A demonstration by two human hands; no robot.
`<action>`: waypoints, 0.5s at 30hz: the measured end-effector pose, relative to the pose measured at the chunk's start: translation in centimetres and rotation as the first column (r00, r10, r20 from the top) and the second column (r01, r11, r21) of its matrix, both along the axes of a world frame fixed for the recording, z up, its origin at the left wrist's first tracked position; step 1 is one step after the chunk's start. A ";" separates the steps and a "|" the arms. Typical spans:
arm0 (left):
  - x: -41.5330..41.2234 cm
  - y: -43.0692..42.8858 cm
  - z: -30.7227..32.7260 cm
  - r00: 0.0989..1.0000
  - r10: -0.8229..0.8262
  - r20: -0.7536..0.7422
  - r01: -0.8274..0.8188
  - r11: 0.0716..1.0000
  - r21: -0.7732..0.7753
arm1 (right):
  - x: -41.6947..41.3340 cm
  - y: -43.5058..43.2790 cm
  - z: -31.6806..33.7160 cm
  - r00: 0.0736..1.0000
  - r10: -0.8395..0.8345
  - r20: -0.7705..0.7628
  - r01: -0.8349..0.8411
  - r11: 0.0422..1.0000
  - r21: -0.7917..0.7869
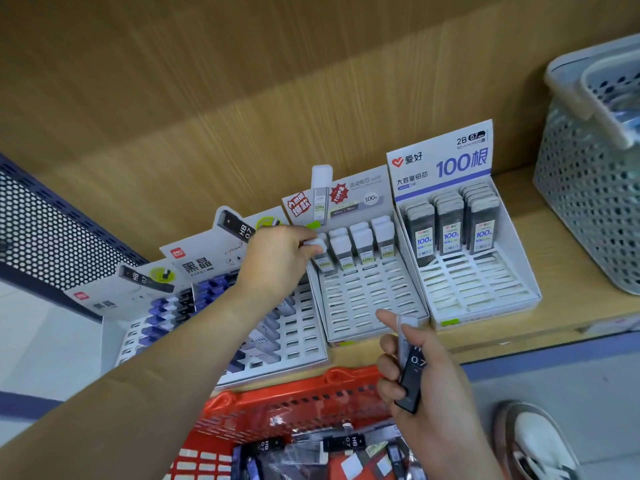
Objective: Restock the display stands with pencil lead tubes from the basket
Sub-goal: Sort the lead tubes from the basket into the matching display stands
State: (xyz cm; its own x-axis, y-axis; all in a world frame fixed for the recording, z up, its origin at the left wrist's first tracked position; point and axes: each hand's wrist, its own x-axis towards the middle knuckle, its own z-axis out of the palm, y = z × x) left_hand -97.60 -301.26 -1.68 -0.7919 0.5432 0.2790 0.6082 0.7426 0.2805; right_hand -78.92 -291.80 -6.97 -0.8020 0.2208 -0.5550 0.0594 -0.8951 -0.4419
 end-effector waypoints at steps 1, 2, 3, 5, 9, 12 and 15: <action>0.0 -0.1 0.1 1.000 -0.010 -0.002 0.010 0.999 -0.036 | 0.0 0.0 0.0 1.000 0.001 -0.001 -0.001 1.000 -0.001; 0.0 -0.1 0.2 1.000 -0.028 -0.013 0.026 0.994 -0.103 | 0.0 0.0 0.0 1.000 0.003 -0.001 -0.003 1.000 0.001; 0.1 0.0 0.3 0.998 -0.055 -0.028 0.048 0.980 -0.194 | 0.0 0.0 0.0 1.000 0.005 -0.003 -0.005 1.000 0.006; 0.5 0.4 0.5 0.994 -0.101 -0.052 0.079 0.940 -0.332 | 0.1 -0.1 0.1 1.000 0.013 -0.008 -0.013 1.000 0.020; 0.0 1.0 0.1 1.000 -0.029 0.012 0.031 0.964 -0.262 | 0.1 -0.2 0.3 0.999 0.043 -0.016 -0.043 0.999 0.023; -0.5 1.1 -0.4 1.000 -0.001 -0.001 0.001 0.981 -0.196 | 0.1 -0.2 0.0 0.999 0.047 -0.011 -0.047 0.999 0.018; -0.4 1.3 -0.7 0.999 -0.012 -0.049 0.008 0.995 -0.094 | 0.1 -0.2 -0.1 0.999 0.034 -0.009 -0.034 0.999 0.012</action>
